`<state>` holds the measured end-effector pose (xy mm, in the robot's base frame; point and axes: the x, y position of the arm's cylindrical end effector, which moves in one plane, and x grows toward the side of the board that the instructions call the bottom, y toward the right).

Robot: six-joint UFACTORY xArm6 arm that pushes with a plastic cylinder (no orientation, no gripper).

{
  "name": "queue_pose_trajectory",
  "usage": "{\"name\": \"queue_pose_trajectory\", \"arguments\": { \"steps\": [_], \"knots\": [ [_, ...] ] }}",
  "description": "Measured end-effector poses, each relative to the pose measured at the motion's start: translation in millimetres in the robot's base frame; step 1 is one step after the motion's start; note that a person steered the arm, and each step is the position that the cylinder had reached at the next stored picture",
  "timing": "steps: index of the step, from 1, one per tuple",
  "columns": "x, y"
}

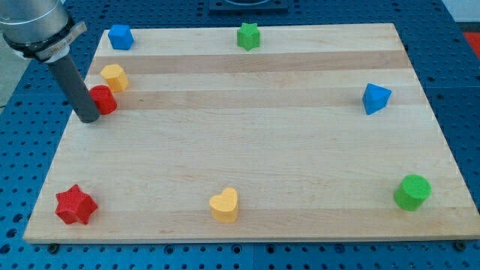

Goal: Move the arm towards the red star

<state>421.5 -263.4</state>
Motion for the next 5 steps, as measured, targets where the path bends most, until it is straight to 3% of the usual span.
{"name": "queue_pose_trajectory", "arguments": {
  "steps": [2,3,5],
  "knots": [
    [8,-9],
    [65,-40],
    [68,-41]
  ]
}}
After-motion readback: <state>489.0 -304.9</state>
